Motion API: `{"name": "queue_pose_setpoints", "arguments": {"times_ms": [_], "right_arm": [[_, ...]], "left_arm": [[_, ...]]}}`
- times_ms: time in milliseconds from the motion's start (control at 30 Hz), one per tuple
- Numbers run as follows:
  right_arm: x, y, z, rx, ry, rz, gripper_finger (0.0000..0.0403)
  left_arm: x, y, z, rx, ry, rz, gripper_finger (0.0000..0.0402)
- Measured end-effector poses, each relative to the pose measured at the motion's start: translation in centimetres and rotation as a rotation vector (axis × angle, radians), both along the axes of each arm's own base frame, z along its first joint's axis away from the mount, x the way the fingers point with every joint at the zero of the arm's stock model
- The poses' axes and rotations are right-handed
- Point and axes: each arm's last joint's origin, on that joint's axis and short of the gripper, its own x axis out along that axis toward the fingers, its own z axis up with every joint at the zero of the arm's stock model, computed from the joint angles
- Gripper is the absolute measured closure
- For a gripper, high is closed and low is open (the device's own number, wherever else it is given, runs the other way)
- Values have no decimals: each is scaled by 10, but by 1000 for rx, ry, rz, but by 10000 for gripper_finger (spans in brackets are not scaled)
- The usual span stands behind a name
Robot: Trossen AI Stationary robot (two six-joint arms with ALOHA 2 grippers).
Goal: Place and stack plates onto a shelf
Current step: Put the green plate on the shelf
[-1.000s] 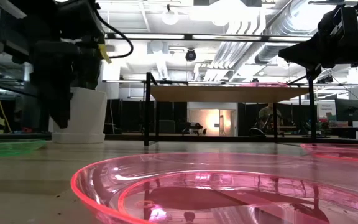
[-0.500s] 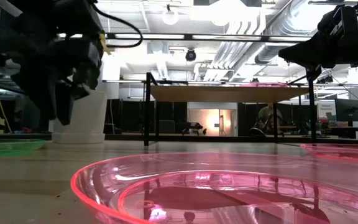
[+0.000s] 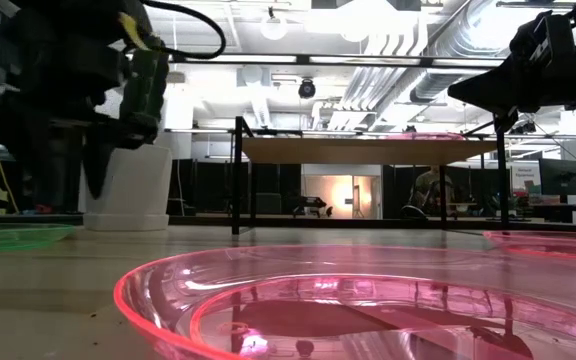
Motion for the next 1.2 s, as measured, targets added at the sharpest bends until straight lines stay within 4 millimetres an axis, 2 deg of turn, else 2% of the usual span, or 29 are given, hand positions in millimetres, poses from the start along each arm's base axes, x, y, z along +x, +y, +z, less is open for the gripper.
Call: {"name": "queue_pose_setpoints", "arguments": {"times_ms": [267,367,633,967,1067,1200], "right_arm": [[0,0,0,0,0,-3,402],[0,0,0,0,-1,-3,402],[0,0,0,1,1,-3,402],[0,0,-1,6,9,-6,402],[0,0,-1,6,14,-6,402],[0,0,-1,6,14,-7,402]], "left_arm": [[-6,-7,-5,123,47,-52,241],[-2,-7,-9,141,43,-61,241],[6,-9,-30,169,166,-81,241],[24,-13,-29,196,222,-139,243],[23,-13,-30,201,261,-150,257],[23,-13,-31,202,268,-152,300]]}}
